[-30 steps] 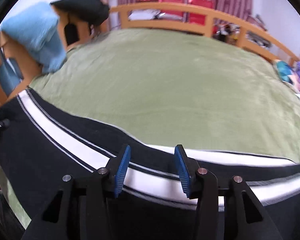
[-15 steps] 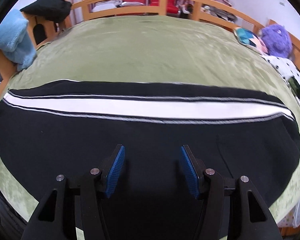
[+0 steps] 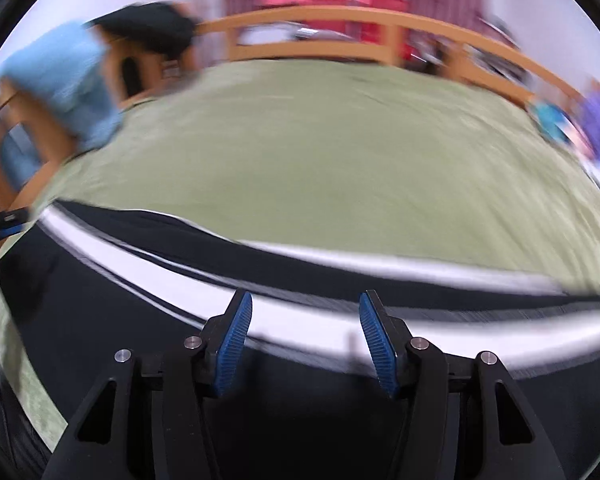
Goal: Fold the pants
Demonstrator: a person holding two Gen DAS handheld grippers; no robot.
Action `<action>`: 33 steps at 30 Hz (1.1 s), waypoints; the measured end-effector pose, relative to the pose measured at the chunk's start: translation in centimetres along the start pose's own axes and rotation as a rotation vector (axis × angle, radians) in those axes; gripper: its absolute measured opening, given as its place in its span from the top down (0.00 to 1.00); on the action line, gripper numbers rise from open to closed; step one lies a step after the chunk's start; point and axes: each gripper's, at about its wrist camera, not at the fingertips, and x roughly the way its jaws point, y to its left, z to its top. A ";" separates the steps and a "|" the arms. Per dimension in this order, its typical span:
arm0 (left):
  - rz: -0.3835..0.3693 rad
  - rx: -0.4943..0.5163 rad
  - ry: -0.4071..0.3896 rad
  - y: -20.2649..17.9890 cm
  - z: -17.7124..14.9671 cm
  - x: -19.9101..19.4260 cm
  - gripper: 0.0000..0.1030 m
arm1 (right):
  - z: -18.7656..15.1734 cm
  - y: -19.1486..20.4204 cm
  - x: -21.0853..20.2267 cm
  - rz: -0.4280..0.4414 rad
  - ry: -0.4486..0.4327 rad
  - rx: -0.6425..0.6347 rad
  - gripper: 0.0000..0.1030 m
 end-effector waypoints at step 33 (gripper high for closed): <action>-0.066 -0.048 -0.013 6.8 4.1 3.5 0.36 | 5.9 13.6 14.2 0.009 0.153 -0.242 0.91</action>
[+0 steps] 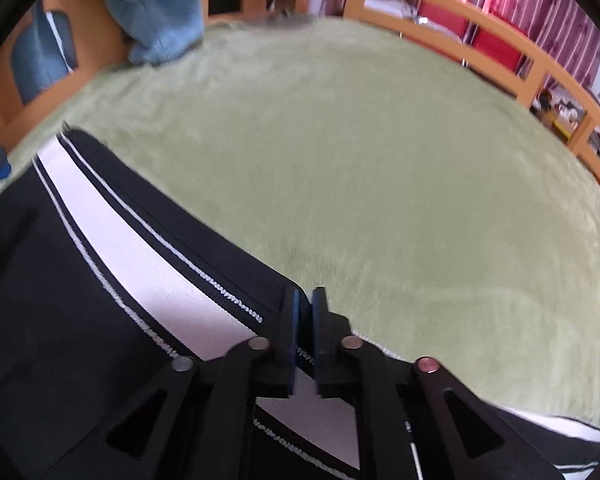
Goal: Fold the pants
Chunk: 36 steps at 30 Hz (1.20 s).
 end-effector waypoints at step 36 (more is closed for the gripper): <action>0.037 0.148 0.085 -8.7 -5.4 0.2 0.40 | -28.8 -19.1 -16.2 -0.403 0.040 0.632 0.50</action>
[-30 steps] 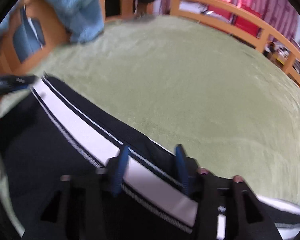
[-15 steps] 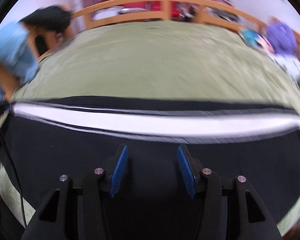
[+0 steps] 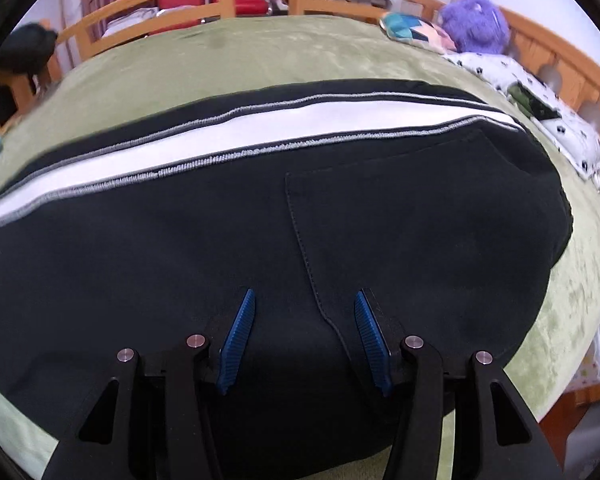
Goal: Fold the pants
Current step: 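Lay the folded sweatpants flat and open both tools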
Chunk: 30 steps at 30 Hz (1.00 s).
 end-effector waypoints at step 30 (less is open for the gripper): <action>-0.028 0.128 0.180 -18.2 -9.2 3.5 0.36 | 0.4 -28.5 7.0 0.368 -0.008 0.775 0.48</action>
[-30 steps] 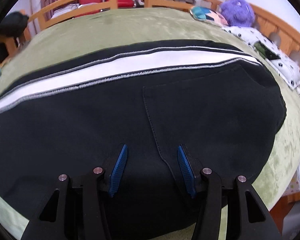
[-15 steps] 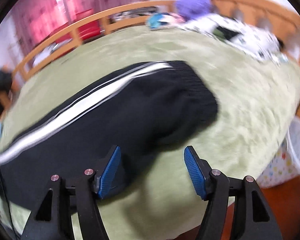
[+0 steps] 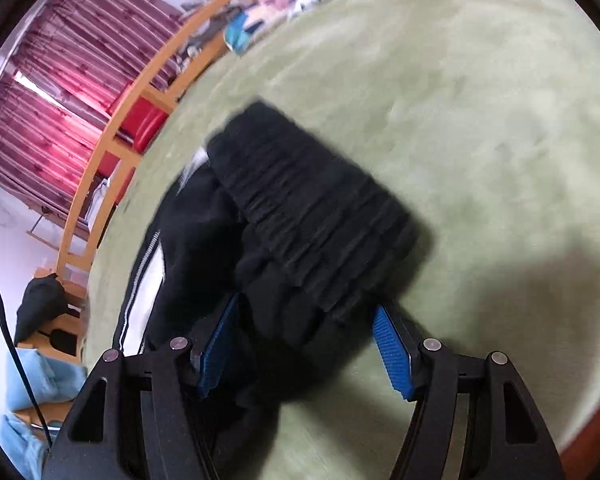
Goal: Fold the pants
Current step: 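Lay the folded sweatpants flat and open both tools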
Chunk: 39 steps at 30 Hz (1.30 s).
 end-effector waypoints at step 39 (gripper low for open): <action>0.021 -0.141 -0.165 13.1 -4.0 -8.4 0.35 | -11.7 15.5 -2.7 -0.210 0.120 -0.645 0.49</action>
